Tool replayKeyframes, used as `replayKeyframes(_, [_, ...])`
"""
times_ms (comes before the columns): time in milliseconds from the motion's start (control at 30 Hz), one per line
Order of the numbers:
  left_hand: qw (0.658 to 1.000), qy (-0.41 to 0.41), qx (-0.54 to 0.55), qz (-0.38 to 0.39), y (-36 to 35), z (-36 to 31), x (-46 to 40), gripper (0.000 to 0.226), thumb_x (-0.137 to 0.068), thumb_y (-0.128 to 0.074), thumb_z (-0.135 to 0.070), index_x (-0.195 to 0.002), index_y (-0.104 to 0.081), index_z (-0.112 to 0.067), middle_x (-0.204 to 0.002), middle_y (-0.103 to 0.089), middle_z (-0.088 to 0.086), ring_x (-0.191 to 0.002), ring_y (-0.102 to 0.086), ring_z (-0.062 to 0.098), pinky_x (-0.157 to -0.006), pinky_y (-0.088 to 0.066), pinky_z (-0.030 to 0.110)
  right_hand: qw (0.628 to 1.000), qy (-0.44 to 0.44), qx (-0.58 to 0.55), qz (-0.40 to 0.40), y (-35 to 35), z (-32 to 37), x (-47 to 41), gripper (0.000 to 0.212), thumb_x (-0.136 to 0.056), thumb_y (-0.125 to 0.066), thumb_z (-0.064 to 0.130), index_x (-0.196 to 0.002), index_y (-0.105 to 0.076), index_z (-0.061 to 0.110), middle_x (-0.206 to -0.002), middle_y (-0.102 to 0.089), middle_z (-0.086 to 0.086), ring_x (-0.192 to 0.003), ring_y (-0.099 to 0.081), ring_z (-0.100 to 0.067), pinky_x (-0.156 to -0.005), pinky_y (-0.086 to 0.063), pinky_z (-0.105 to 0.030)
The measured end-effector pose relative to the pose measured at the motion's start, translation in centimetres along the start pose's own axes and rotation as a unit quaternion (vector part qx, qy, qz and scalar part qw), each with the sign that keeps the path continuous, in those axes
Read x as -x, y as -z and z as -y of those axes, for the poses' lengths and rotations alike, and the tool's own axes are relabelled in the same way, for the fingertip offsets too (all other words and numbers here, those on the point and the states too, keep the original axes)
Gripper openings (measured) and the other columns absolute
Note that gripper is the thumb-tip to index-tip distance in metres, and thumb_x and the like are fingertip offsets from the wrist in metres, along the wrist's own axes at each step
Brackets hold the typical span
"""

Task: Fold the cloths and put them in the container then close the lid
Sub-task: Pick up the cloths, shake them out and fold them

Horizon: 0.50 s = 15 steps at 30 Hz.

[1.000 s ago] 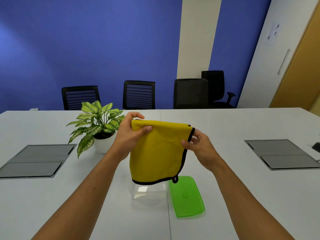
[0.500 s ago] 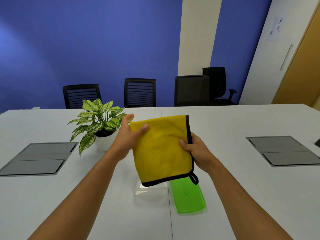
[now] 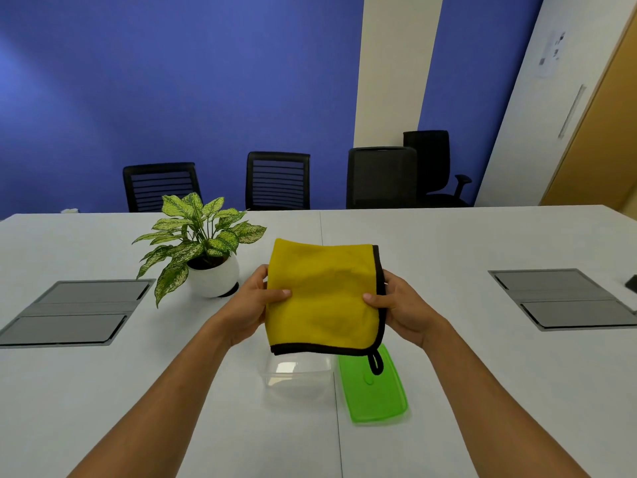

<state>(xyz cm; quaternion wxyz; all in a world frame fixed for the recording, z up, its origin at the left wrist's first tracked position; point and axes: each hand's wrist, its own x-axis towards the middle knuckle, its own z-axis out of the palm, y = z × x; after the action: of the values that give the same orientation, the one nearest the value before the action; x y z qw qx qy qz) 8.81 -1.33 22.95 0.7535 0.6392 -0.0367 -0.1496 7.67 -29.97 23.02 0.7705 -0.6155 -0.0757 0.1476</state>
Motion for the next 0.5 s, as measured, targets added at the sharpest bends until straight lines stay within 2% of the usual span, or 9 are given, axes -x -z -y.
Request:
replayKeyframes(100, [0.999, -0.037, -0.03, 0.018, 0.5, -0.3, 0.2, 0.049, -0.084, -0.067, -0.012, -0.124, -0.055, -0.04, -0.124, -0.067, 0.001, -0.108, -0.066, 0.031, -0.08, -0.057, 0.049, 0.996, 0.06, 0.037, -0.046, -0.1, 0.3, 0.2, 0.046, -0.088, -0.052, -0.01, -0.125, -0.057, 0.017, -0.121, -0.065, -0.007, -0.109, -0.062, -0.03, -0.087, -0.054, -0.05])
replayKeyframes(133, [0.997, -0.06, -0.038, 0.023, 0.5, -0.3, 0.3, 0.043, -0.088, -0.064, -0.008, -0.119, -0.06, -0.037, -0.118, -0.07, 0.002, -0.103, -0.067, 0.033, -0.075, -0.057, 0.048, 0.995, 0.074, 0.047, -0.054, -0.4, 0.5, 0.4, 0.046, -0.089, -0.047, -0.015, -0.112, -0.064, 0.02, -0.11, -0.07, -0.003, -0.1, -0.065, -0.029, -0.079, -0.058, -0.044])
replayKeyframes(200, [0.992, -0.105, -0.044, 0.047, 0.3, -0.4, 0.5, 0.03, -0.09, -0.055, 0.0, -0.092, -0.068, -0.026, -0.102, -0.073, 0.004, -0.089, -0.066, 0.034, -0.062, -0.057, 0.038, 0.993, 0.085, 0.058, -0.056, -0.8, 0.7, 0.6, 0.062, -0.082, -0.033, -0.026, -0.078, -0.071, 0.023, -0.091, -0.073, 0.002, -0.087, -0.065, -0.027, -0.063, -0.057, -0.034])
replayKeyframes(267, [0.989, -0.124, -0.034, 0.072, 0.0, -0.4, 0.6, 0.043, -0.09, -0.046, 0.012, -0.071, -0.067, -0.02, -0.104, -0.072, 0.008, -0.094, -0.066, 0.033, -0.065, -0.057, 0.035, 0.994, 0.085, 0.049, -0.055, -1.0, 0.7, 0.8, 0.064, -0.072, -0.025, -0.03, -0.059, -0.067, 0.016, -0.1, -0.072, -0.006, -0.1, -0.063, -0.028, -0.073, -0.053, -0.047])
replayKeyframes(300, [0.989, -0.125, -0.03, 0.077, 0.0, -0.4, 0.6, 0.049, -0.09, -0.042, 0.017, -0.066, -0.067, -0.018, -0.108, -0.07, 0.01, -0.099, -0.065, 0.033, -0.069, -0.058, 0.036, 0.994, 0.083, 0.046, -0.059, -1.0, 0.6, 0.7, 0.063, -0.07, -0.023, -0.031, -0.056, -0.065, 0.014, -0.106, -0.069, -0.011, -0.106, -0.06, -0.031, -0.079, -0.051, -0.052])
replayKeyframes(367, [0.989, -0.123, -0.035, 0.075, 0.2, -0.1, 0.6, 0.053, -0.089, -0.039, 0.021, -0.061, -0.067, -0.014, -0.114, -0.067, 0.013, -0.108, -0.062, 0.036, -0.074, -0.059, 0.038, 0.995, 0.071, 0.03, -0.066, -0.8, 0.3, 0.6, 0.062, -0.071, -0.021, -0.03, -0.054, -0.064, 0.012, -0.11, -0.067, -0.014, -0.109, -0.058, -0.033, -0.08, -0.05, -0.051])
replayKeyframes(500, [0.994, -0.089, -0.044, 0.055, 0.4, 0.1, 0.5, 0.052, -0.085, -0.034, 0.021, -0.06, -0.068, -0.01, -0.119, -0.067, 0.01, -0.112, -0.061, 0.033, -0.072, -0.059, 0.036, 0.996, 0.044, -0.002, -0.074, -0.4, 0.0, 0.3, 0.056, -0.075, -0.022, -0.028, -0.058, -0.061, 0.008, -0.113, -0.065, -0.015, -0.105, -0.058, -0.036, -0.063, -0.056, -0.039])
